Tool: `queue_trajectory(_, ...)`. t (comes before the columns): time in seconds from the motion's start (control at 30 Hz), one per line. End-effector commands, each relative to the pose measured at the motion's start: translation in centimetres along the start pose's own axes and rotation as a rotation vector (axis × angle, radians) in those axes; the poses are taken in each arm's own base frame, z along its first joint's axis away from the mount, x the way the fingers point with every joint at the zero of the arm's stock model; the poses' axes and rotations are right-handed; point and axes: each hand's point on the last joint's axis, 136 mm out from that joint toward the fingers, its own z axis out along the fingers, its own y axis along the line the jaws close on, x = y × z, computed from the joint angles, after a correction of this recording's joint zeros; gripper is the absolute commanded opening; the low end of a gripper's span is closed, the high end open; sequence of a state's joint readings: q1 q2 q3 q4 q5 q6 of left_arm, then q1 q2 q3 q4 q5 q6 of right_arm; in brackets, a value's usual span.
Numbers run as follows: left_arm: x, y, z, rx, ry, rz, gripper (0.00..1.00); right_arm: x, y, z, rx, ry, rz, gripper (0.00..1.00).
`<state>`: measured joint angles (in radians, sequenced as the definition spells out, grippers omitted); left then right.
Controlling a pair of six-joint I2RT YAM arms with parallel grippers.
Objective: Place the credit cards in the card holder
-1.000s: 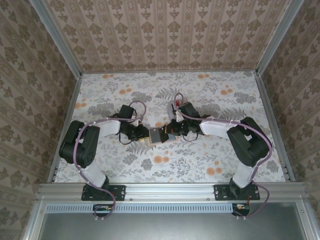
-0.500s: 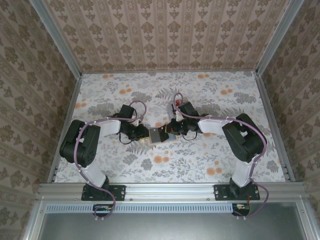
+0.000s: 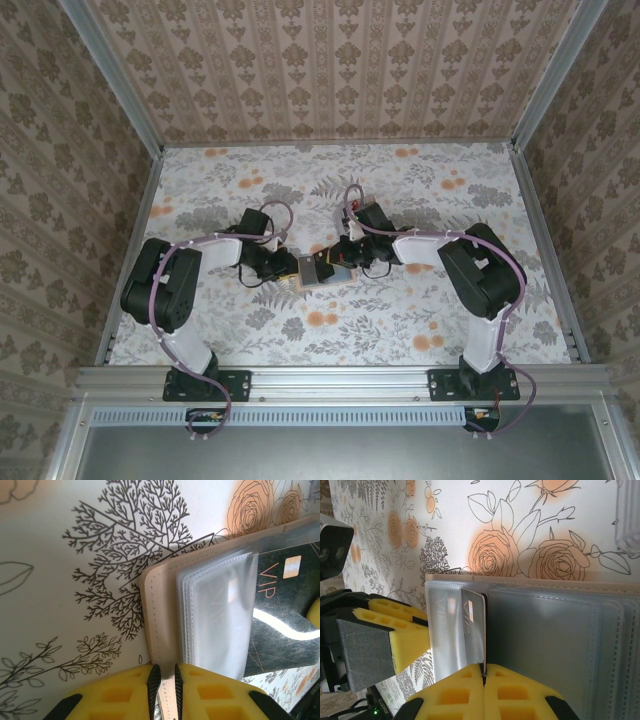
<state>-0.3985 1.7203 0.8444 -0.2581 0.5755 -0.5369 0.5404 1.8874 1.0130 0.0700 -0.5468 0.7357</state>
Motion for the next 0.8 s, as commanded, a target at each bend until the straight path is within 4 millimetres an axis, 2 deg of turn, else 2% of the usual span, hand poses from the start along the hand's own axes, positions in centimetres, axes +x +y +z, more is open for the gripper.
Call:
queue_trajectory(0.0,0.0,0.5,0.9,-0.016,0.021,0.013,0.21,1.2,-0.7,1.3,0.003,0.050,0.008,0.00)
queue_trajectory(0.1,0.1,0.5,0.9,-0.016,0.022,0.013,0.21,1.1,-1.1,1.0,0.021,0.035,-0.009,0.00)
queue_trajectory(0.27,0.4,0.7,1.0,-0.019,0.025,0.009,0.21,0.3,-3.2,0.5,0.101,-0.029,0.002,0.00)
queue_trajectory(0.47,0.3,0.5,1.1,-0.009,0.022,0.003,0.21,1.2,-2.0,1.6,0.110,-0.003,-0.037,0.00)
queue_trajectory(0.77,0.3,0.3,1.4,-0.005,0.030,0.006,0.20,2.8,-1.4,1.6,0.197,0.019,-0.107,0.00)
